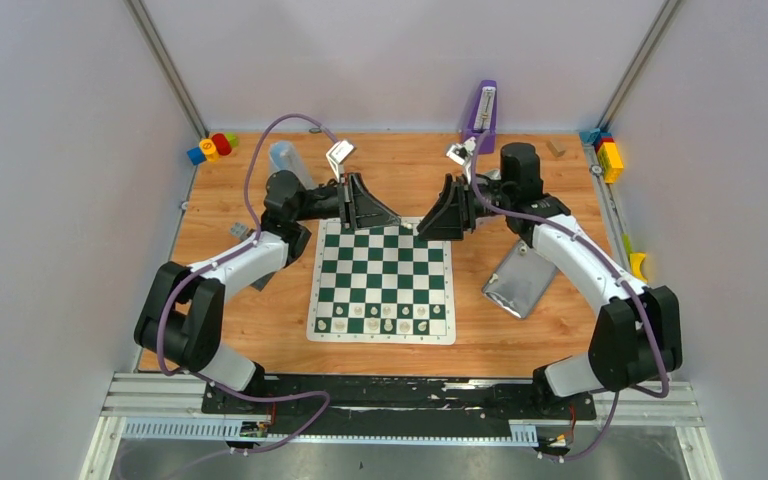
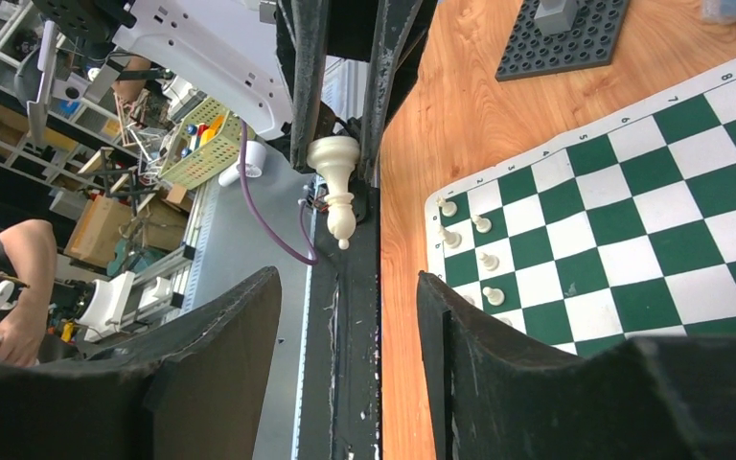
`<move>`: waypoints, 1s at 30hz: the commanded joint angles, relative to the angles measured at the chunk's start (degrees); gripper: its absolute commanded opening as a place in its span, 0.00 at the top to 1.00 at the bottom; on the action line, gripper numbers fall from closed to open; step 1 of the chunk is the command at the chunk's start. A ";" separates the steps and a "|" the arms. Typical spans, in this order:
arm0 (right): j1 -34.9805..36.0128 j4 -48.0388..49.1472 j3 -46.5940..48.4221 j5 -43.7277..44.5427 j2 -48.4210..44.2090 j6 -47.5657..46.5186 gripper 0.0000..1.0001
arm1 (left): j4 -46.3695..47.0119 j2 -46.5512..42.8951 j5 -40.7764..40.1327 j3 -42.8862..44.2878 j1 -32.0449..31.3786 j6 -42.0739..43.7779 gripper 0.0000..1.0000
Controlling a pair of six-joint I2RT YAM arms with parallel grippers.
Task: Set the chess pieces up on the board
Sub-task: Place the chess piece on the chessboard.
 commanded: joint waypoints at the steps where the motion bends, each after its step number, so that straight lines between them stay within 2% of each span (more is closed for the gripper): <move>1: -0.04 4.56 2.14 -3.18 1.50 3.22 0.46 | 3.66 -2.07 -1.29 -1.32 0.18 0.83 0.97; 17: 2.51 5.67 5.59 -4.27 4.76 6.44 0.53 | 4.29 -1.73 -1.80 -1.99 0.00 3.19 0.97; 30: 2.75 5.67 6.54 -4.61 5.19 6.63 0.74 | 3.27 -1.78 -1.84 -2.51 -0.16 5.34 0.96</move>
